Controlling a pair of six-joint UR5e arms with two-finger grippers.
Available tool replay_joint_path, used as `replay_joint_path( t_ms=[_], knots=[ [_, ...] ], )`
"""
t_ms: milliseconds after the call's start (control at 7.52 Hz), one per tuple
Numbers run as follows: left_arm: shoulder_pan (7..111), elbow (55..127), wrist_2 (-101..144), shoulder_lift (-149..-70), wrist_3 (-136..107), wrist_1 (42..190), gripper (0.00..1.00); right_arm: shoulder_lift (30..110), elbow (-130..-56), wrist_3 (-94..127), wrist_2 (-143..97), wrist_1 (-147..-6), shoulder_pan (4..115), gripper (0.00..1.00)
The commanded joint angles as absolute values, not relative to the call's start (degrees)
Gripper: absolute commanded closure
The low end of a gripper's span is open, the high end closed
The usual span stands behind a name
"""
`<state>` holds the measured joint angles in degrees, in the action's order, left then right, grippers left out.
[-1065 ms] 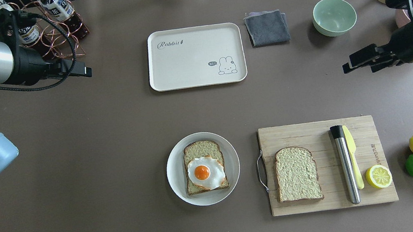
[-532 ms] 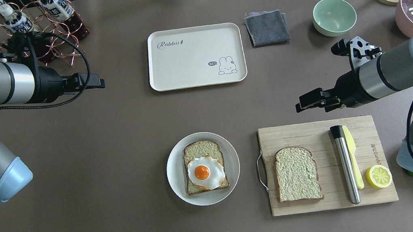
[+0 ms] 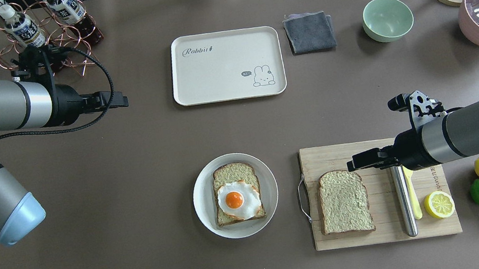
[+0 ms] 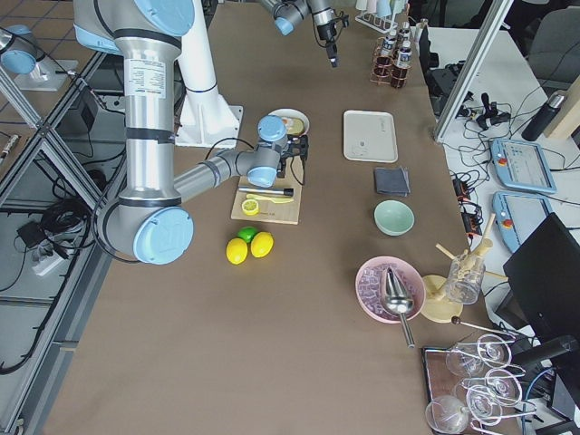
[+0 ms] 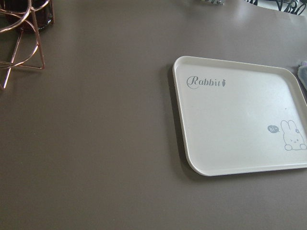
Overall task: Make sandwich and place on tray
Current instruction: 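Lower the right gripper and grasp the edge of the bread slice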
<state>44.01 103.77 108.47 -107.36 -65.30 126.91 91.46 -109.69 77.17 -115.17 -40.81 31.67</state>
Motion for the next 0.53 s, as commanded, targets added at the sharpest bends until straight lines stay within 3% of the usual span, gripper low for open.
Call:
replay_joint_path(
  t_ms=[0,399],
  knots=[
    [43.6,103.97,108.46,-107.4,-65.39,127.0,0.03,95.27,-109.51,80.41,-110.15,-35.77,26.65,0.0],
    [43.42,103.89,108.46,-107.23,-65.13,126.91,0.03,94.83,-109.34,82.53,-105.31,-35.95,22.08,0.0]
  ],
)
